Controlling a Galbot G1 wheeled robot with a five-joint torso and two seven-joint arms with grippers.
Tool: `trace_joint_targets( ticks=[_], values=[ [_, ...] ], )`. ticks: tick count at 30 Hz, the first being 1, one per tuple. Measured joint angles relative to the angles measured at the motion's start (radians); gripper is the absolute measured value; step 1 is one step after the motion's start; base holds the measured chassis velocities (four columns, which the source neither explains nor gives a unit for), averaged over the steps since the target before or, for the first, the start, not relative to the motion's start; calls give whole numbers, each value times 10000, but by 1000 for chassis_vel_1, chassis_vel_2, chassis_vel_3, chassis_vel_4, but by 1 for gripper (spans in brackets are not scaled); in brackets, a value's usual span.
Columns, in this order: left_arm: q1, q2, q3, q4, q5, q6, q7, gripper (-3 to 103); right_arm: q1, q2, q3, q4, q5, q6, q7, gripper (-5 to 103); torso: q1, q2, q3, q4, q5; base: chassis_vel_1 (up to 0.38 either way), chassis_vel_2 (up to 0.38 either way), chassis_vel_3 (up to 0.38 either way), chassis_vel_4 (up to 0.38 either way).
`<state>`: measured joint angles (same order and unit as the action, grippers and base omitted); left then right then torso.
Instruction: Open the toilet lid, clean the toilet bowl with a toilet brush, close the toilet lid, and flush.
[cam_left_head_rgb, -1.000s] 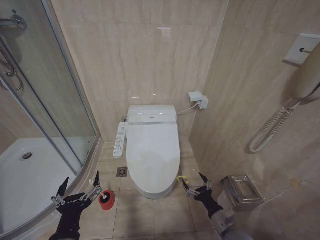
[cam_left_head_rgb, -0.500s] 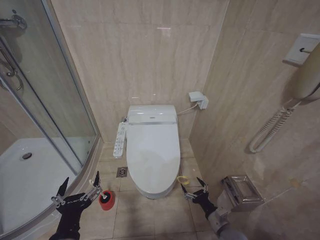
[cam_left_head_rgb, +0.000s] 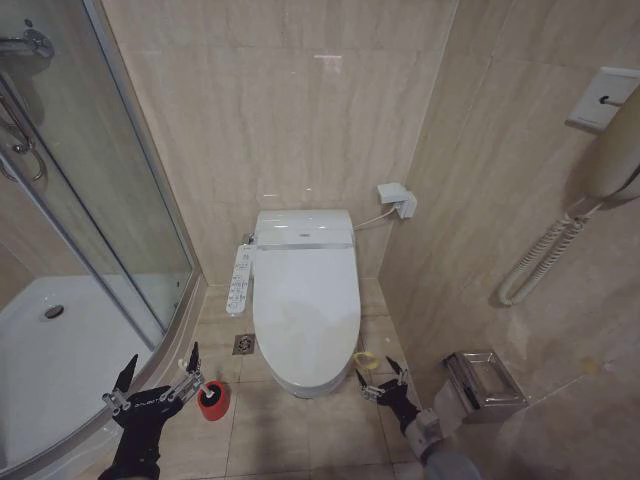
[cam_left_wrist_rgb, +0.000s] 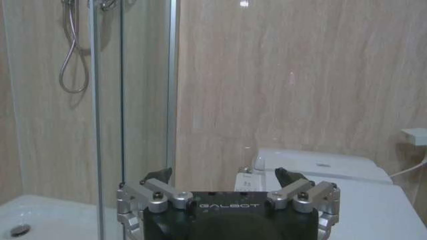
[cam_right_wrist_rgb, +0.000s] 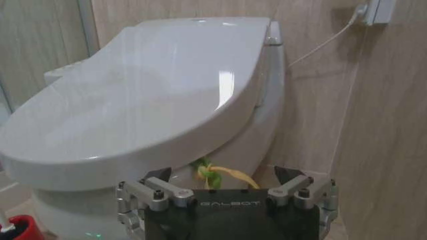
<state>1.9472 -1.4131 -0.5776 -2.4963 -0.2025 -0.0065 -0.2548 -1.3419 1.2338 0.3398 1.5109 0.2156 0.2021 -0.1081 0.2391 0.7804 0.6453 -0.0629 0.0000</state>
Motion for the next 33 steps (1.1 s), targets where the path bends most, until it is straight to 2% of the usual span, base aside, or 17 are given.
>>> trace_joint_targets(
  ticks=[12,25,33],
  values=[
    [0,0,0,0,0,0,0,100,855,275,-162,-912,-257,102,102,100,0,0,0,0,0,0,0,0,0],
    [0,0,0,0,0,0,1,100,1352,-121,-60,-1488,-390,276,198,100,0,0,0,0,1,0,0,0,0],
    [0,0,0,0,0,0,0,100,1435,-161,-88,-1589,-388,347,-15,100,0,0,0,0,1,0,0,0,0]
  ],
)
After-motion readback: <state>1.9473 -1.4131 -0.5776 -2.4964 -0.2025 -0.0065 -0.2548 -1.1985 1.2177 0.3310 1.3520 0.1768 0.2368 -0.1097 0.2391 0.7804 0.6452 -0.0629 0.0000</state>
